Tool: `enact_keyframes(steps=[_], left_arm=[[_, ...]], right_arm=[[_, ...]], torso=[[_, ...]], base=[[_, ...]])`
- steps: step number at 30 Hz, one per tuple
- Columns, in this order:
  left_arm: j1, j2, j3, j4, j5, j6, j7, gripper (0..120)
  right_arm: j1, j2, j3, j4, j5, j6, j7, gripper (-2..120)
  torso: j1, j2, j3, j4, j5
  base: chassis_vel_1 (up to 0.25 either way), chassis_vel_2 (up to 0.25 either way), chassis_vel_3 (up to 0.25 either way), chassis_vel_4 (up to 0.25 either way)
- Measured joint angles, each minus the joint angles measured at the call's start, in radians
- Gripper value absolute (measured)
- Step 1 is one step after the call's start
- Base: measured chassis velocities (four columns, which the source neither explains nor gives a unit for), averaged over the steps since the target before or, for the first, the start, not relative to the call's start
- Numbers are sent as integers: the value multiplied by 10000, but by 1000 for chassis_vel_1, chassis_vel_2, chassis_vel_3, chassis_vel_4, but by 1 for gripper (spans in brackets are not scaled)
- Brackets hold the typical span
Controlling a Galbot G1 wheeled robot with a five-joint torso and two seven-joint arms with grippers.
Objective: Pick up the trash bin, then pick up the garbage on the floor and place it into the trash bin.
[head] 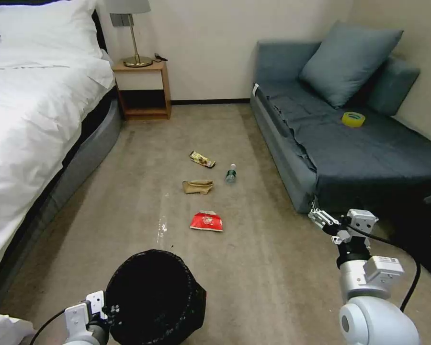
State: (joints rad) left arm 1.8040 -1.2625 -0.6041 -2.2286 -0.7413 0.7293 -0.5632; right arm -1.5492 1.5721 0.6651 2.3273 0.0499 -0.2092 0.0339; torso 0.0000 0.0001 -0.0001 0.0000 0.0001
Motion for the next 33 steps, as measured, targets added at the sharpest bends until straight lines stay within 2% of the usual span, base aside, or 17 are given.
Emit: enact_keyframes(steps=[9, 13, 22, 33], left_arm=[[29, -145, -242, -388, 261, -38, 62, 4], [-151, -232, -720, -976, 995, -38, 8, 3], [-457, -419, -1138, -1653, 1934, 79, 122, 3], [-631, -848, -1340, -1592, 1906, 43, 197, 3]], right_arm=[[-49, -146, 52, -12, 637, 1050, -370, 100], [-78, -319, 91, 134, 1048, 1360, -389, 100], [-113, -540, 181, 128, 1557, 1754, -464, 100], [-138, -598, 135, -77, 1572, 2021, -1042, 100]], torso=[[1, -3, 2, -1, -16], [1, -3, 2, 1, -4], [1, -3, 2, 0, -2], [1, -3, 2, 0, -2]], base=[[0, 0, 0, 0], [0, 0, 0, 0], [0, 0, 0, 0], [0, 0, 0, 0]])
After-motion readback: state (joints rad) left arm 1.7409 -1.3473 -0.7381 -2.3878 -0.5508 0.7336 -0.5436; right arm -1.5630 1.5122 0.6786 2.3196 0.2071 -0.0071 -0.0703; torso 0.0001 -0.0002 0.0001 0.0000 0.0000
